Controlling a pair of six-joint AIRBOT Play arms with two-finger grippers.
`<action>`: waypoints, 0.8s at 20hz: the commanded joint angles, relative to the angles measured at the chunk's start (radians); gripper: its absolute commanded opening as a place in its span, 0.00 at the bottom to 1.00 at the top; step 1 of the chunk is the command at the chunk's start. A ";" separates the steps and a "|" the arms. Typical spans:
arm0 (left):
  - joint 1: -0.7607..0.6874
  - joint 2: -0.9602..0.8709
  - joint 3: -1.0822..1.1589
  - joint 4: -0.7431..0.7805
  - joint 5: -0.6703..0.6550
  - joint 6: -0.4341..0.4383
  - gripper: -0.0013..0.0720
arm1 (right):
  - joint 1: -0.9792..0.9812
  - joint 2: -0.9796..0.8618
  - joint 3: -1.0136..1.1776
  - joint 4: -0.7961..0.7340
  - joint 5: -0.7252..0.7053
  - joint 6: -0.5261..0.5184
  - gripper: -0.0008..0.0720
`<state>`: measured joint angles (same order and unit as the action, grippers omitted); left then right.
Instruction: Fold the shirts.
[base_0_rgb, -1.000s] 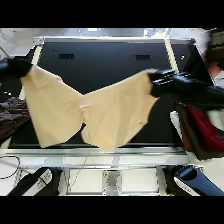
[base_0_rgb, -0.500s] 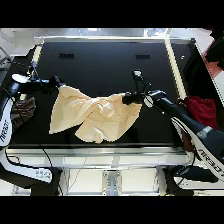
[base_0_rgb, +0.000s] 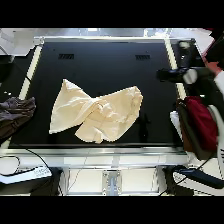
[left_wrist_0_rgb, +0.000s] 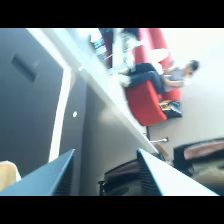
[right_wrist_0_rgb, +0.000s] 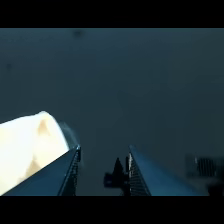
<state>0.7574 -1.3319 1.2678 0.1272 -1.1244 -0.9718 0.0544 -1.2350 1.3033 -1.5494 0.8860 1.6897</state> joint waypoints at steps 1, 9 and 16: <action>0.189 0.190 -0.145 0.118 -0.191 0.018 0.34 | -0.064 0.080 -0.032 0.050 0.163 -0.058 0.49; 0.282 0.421 -0.943 -0.095 0.074 -0.060 0.36 | -0.003 -0.101 -0.306 0.700 -0.223 -0.241 0.49; 0.281 0.424 -1.010 -0.114 -0.035 -0.037 0.53 | -0.003 -0.409 -0.147 1.078 -0.090 -0.551 0.66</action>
<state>1.0359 -0.9146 0.2897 0.0319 -1.1137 -1.0176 0.0509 -1.5421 1.1061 -0.6044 0.7273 1.2358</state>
